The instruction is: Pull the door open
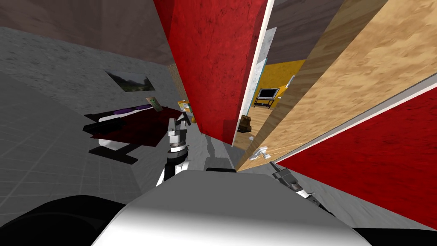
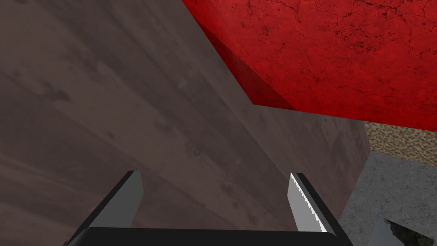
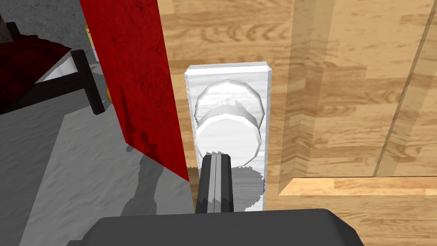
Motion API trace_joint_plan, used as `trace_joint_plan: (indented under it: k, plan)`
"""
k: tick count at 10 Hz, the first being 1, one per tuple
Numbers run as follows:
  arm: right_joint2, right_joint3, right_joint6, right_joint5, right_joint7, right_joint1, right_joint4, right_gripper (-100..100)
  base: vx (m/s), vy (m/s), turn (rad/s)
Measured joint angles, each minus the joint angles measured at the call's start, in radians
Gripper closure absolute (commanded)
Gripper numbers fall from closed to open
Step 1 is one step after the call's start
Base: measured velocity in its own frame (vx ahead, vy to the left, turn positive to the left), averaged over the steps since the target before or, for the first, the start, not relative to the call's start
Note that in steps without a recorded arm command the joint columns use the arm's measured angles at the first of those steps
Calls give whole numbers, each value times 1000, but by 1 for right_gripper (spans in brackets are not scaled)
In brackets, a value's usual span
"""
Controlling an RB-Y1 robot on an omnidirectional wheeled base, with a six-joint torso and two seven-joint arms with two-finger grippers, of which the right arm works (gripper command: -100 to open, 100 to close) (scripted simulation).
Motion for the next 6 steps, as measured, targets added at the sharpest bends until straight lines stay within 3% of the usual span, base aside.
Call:
trace_joint_plan:
  k: [1,3,6]
  plan:
    - [0,0,0,0,0,0,0,-100,15,-2,-155]
    - [0,15,-34,14,-11,7,28,-100,1,0,-235]
    - [-10,36,-95,32,-27,26,57,-100,-40,-17,-94]
